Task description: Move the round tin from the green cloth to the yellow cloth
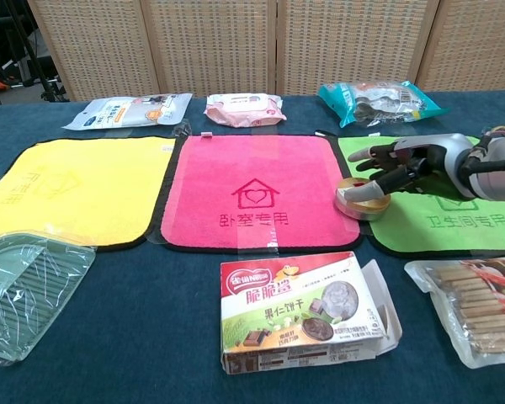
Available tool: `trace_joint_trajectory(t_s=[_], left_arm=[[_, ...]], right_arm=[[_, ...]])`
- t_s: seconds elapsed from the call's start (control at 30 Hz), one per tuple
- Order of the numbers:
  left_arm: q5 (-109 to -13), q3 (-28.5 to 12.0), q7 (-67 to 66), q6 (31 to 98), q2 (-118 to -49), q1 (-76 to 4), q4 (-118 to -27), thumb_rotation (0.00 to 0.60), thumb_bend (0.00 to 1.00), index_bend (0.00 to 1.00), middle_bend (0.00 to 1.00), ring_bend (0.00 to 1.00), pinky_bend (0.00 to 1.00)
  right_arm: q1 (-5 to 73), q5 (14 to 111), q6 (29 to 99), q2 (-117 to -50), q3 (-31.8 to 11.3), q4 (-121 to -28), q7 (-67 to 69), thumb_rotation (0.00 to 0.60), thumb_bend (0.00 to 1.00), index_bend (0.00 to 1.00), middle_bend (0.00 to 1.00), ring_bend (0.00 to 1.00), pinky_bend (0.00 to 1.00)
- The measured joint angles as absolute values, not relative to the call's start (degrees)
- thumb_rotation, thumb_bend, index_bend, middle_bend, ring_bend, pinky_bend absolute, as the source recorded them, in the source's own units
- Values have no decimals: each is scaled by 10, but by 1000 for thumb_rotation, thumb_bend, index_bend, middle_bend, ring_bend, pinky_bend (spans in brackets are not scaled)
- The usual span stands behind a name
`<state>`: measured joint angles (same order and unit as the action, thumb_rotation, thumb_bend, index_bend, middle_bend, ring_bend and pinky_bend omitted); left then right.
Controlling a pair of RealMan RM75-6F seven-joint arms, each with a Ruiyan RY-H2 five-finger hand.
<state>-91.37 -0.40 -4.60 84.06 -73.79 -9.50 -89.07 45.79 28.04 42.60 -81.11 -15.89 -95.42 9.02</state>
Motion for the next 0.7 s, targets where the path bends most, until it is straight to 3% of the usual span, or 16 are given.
trace_joint_trajectory(t_s=[0.7], left_arm=[[-917, -3, -44, 841, -737, -96, -892, 600, 179, 0, 0, 0, 0]], right_arm=[[463, 278, 459, -840, -157, -998, 68, 600, 337, 11, 0, 0, 23]])
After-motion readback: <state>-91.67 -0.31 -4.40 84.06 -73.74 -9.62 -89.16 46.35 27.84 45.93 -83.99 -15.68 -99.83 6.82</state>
